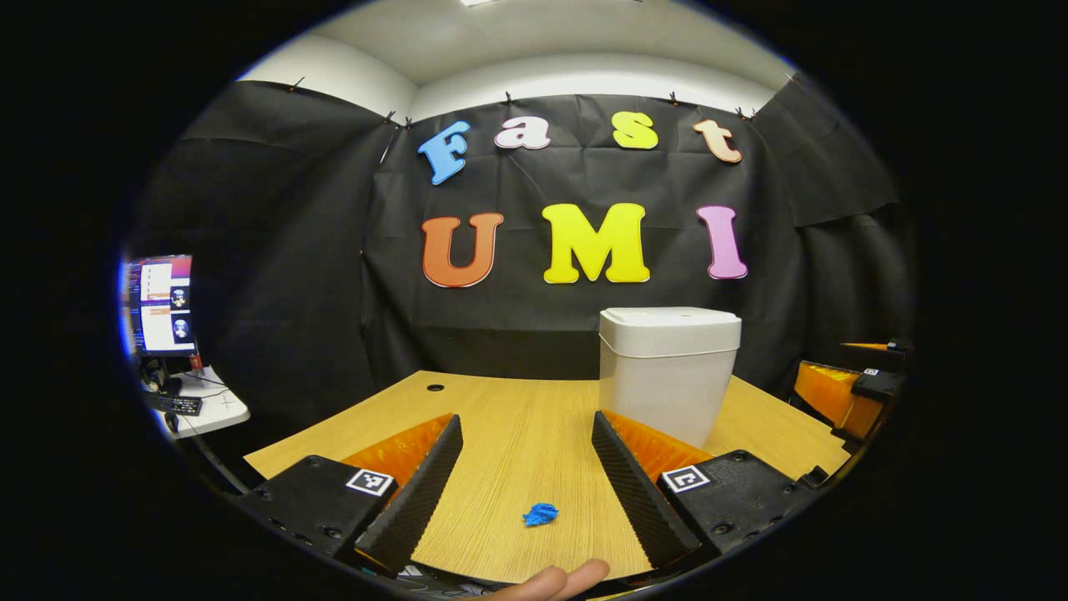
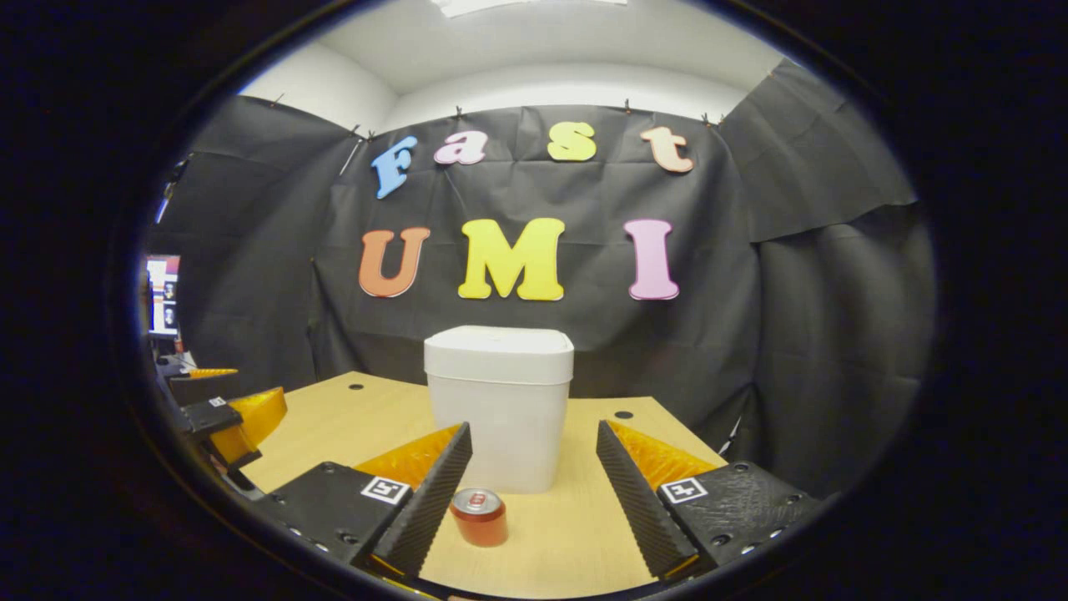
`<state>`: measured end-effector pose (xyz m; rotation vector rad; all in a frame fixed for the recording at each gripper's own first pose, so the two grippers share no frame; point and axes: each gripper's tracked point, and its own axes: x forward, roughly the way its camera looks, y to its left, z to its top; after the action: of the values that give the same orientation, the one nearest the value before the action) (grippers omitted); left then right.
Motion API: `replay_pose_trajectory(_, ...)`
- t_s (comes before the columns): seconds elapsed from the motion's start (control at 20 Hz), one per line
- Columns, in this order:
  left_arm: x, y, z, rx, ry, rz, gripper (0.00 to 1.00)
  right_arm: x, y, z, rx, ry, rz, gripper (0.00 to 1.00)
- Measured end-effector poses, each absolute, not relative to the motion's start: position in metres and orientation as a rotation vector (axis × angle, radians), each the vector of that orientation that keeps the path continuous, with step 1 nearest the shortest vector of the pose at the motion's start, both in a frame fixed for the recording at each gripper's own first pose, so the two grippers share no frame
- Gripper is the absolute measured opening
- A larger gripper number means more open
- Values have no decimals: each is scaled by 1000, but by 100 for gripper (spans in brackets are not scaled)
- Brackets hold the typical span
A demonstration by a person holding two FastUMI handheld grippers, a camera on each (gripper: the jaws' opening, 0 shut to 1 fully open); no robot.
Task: Press the lid of the desktop garbage bin to open it, pick up the crumpled paper on the desktop and throw it into the bin, then pick up the pop can on the desktop and drop it into the bin, and finally close the garbage bin lid.
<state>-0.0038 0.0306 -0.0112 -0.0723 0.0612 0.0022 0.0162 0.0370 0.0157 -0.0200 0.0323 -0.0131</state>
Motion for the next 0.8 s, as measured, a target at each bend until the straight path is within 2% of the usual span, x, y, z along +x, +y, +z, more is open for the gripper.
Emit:
replay_pose_trajectory(0.05, -3, 30, -11, -68, 58, 0, 100, 21, 38, 19, -10, 33, -5, 89)
replay_pose_trajectory(0.1, -2, 29, -11, -66, 57, 0, 100, 25, 40, 22, 0, 34, 4, 77)
replay_pose_trajectory(0.15, -2, 28, -11, -66, 57, -1, 100, 30, 46, 25, 14, 39, 29, 72)
replay_pose_trajectory(0.25, 1, 29, -15, -65, 64, 1, 100, 37, 57, 31, 29, 52, 79, 52)
replay_pose_trajectory(0.3, 2, 30, -17, -63, 69, 7, 100, 41, 58, 39, 25, 45, 85, 32)
replay_pose_trajectory(0.4, 6, 30, -23, -63, 87, 10, 100, 51, 61, 52, 7, 29, 86, 7)
replay_pose_trajectory(0.45, 7, 30, -25, -65, 95, 12, 100, 56, 69, 57, 4, 30, 112, 2)
replay_pose_trajectory(0.55, 9, 32, -28, -70, 104, 16, 100, 69, 79, 69, -13, 23, 131, 0)
replay_pose_trajectory(0.6, 10, 33, -29, -71, 106, 18, 100, 75, 78, 79, -21, 15, 126, 2)
replay_pose_trajectory(0.8, 11, 37, -28, -69, 102, 20, 100, 111, 89, 102, -22, 21, 114, 0)
